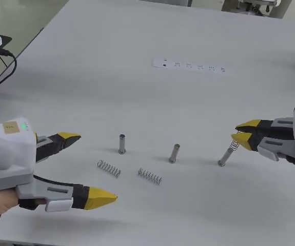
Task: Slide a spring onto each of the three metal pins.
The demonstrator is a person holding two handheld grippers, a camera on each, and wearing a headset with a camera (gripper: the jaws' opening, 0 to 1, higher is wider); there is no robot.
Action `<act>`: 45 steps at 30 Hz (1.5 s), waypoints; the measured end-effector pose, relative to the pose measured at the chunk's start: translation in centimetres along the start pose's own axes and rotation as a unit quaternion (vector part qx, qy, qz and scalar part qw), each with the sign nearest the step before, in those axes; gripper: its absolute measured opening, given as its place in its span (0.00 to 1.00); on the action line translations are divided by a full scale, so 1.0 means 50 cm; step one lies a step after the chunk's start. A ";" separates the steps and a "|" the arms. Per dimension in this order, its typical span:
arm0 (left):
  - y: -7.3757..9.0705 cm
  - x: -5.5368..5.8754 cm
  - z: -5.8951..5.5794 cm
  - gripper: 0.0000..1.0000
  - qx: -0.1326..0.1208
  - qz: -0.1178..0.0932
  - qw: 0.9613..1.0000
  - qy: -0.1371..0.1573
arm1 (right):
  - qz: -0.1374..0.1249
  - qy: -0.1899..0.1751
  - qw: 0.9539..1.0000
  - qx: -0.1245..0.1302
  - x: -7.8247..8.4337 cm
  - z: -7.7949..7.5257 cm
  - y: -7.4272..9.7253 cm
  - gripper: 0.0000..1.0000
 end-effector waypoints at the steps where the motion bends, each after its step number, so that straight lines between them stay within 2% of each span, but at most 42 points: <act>1: 0.000 0.001 0.000 0.98 0.000 0.000 1.000 0.000 | 0.001 0.000 1.000 0.000 0.001 0.001 0.000 0.07; 21: 0.001 0.003 -0.002 0.98 0.002 0.003 1.000 0.004 | 0.009 0.000 1.000 -0.004 0.008 0.003 -0.009 0.07; 39: 0.001 0.004 -0.002 0.98 0.003 0.003 1.000 0.006 | 0.025 -0.014 1.000 -0.006 0.032 0.007 -0.015 0.07; 45: 0.002 0.006 -0.004 0.98 0.003 0.004 1.000 0.007 | 0.032 -0.007 0.999 -0.011 0.040 0.012 -0.020 0.07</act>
Point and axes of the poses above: the centre of the closed fingertips' face, and the gripper's own axes: y roughly backward along the fingers, z roughly to its left, x roughly out of its underside, the point moved 5 cm from there along y, roughly backward along the fingers, and after that the axes turned 15 degrees about -z, right-handed, at the moved point
